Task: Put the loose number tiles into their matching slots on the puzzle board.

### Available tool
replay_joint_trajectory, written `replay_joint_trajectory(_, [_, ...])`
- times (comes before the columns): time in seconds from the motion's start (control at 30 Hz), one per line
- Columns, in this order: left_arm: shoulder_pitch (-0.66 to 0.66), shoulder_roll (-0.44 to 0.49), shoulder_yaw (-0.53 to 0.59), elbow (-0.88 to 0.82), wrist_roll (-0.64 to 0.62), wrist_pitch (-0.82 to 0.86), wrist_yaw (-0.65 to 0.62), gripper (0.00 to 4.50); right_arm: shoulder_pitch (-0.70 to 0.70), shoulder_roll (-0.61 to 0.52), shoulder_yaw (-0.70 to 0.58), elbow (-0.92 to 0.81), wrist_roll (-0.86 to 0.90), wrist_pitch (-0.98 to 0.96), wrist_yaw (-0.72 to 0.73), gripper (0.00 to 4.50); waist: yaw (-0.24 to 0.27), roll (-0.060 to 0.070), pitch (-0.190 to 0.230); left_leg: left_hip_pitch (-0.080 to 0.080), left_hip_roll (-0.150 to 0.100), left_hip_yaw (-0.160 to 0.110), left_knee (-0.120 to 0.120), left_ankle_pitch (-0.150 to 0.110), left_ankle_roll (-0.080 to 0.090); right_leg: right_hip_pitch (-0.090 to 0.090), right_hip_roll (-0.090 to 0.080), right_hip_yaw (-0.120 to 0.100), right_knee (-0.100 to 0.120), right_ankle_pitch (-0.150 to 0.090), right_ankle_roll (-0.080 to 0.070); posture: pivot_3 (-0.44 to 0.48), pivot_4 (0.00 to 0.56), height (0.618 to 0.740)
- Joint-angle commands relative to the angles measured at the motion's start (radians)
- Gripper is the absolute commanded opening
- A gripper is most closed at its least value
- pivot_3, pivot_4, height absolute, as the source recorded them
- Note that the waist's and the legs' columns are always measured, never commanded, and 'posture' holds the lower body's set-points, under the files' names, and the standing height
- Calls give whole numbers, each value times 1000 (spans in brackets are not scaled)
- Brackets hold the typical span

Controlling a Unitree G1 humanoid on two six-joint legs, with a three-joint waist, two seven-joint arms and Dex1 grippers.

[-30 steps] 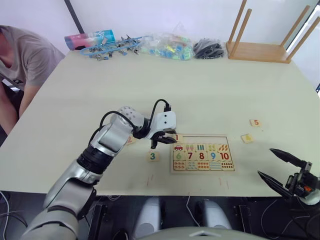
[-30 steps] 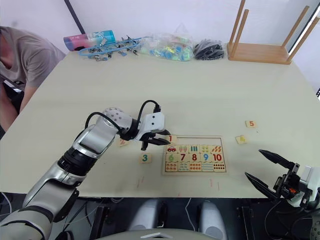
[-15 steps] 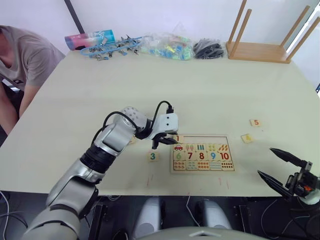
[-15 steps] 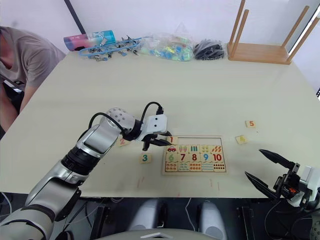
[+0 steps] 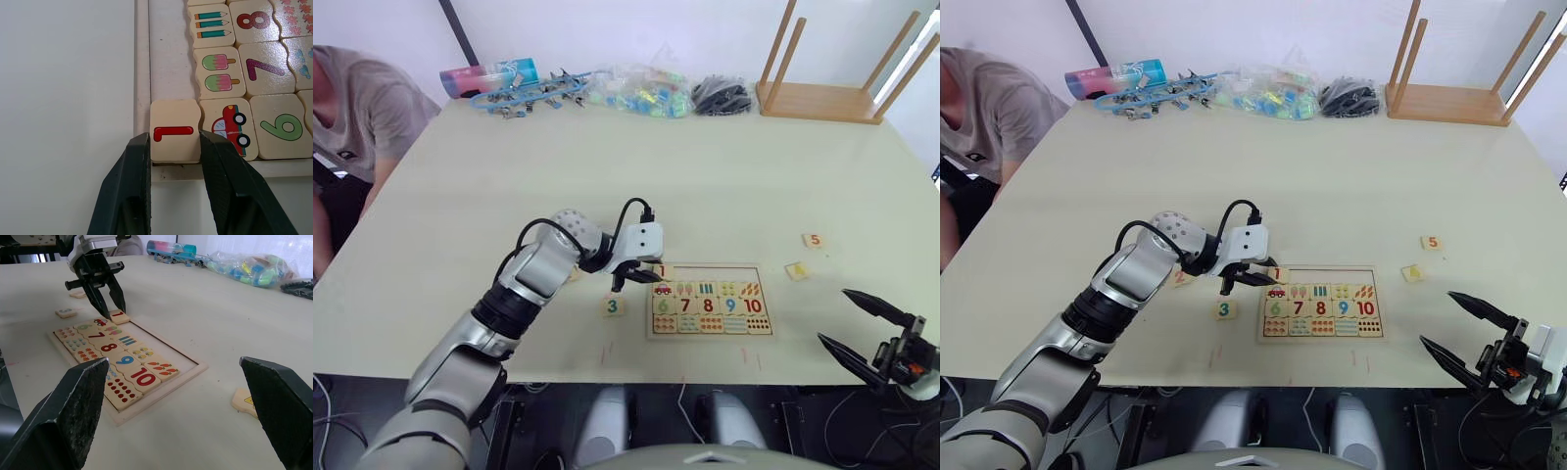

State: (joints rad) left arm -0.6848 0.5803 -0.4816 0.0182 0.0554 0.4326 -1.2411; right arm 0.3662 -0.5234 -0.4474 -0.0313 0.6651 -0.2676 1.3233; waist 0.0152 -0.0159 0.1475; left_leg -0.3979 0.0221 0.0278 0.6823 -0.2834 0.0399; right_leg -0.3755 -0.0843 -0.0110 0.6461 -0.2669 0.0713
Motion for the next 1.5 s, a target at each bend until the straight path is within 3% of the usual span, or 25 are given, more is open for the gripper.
replay_joint_trajectory(0.03, [-24,-2,8,-22,-8,-7,-9,2203,7,-6,-15,-19,2,-19,-1,4500,0,0,0,0,0,0,0,0,0,0,0,0,0,0,0,0,150,740])
replay_joint_trajectory(0.13, [-32,3,15,-9,-4,-19,-8,3636,11,-6,-16,-20,1,-21,0,4500,0,0,0,0,0,0,0,0,0,0,0,0,0,0,0,0,150,740])
replay_joint_trajectory(0.4, [-55,15,35,16,-11,-34,-9,3636,14,-6,-14,-18,-3,-24,0,4500,0,0,0,0,0,0,0,0,0,0,0,0,0,0,0,0,150,740])
replay_joint_trajectory(0.73, [-99,60,95,-2,-132,52,-128,3636,12,-9,-13,-14,-8,-25,-2,4500,0,0,0,0,0,0,0,0,0,0,0,0,0,0,0,0,150,740])
replay_joint_trajectory(0.93, [-133,-5,122,115,-156,-25,-95,3636,3,-12,-11,-10,-8,-23,0,4500,1,0,0,0,0,0,1,0,0,0,0,0,0,0,0,0,150,740])
replay_joint_trajectory(1.2, [-152,-104,136,385,-160,-275,-123,37,-11,-15,-7,-4,-11,-20,1,4500,-1,0,0,0,0,0,1,0,0,0,0,1,0,0,0,0,150,740])
replay_joint_trajectory(1.5, [-177,-142,134,552,-141,-464,-182,37,-4,-8,-5,-14,-12,-23,-7,4500,-1,0,0,0,0,0,1,0,0,0,0,1,0,0,0,0,150,740])
